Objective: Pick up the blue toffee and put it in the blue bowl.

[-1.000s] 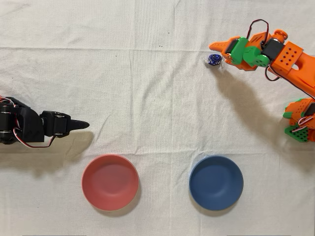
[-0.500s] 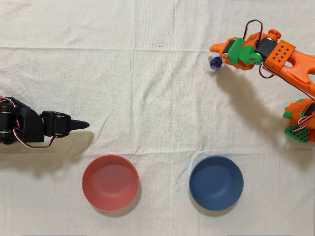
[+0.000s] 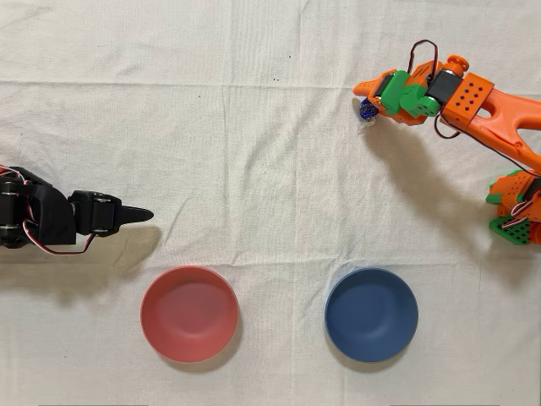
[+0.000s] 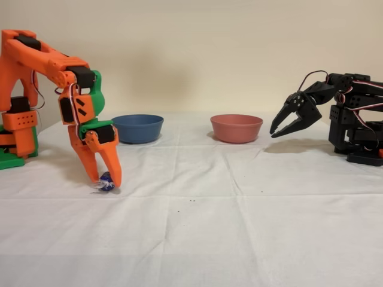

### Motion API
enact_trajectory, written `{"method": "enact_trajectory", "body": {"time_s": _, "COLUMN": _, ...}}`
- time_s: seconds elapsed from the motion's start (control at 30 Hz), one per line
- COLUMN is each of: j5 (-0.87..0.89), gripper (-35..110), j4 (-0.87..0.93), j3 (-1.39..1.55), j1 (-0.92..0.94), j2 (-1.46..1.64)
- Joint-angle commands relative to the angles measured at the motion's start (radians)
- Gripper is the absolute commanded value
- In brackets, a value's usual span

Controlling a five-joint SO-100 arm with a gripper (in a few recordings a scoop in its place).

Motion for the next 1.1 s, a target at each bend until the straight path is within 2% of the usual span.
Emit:
{"method": "enact_trajectory", "body": {"time_s": 0.0, "j5": -0.006, "gripper": 36, "j4": -0.002, "j3": -0.032, "j1": -0.012, "j2": 0.021}}
{"method": "enact_trajectory", "body": {"time_s": 0.3, "j5": -0.018, "gripper": 30, "j4": -0.015, "j3": -0.035, "j1": -0.035, "j2": -0.028}}
{"method": "enact_trajectory", "body": {"time_s": 0.7, "j5": -0.031, "gripper": 9, "j4": -0.015, "j3": -0.066, "j1": -0.051, "j2": -0.060}}
{"method": "enact_trajectory", "body": {"time_s": 1.07, "j5": -0.083, "gripper": 8, "j4": -0.008, "j3": 0.026, "j1": -0.083, "j2": 0.094}}
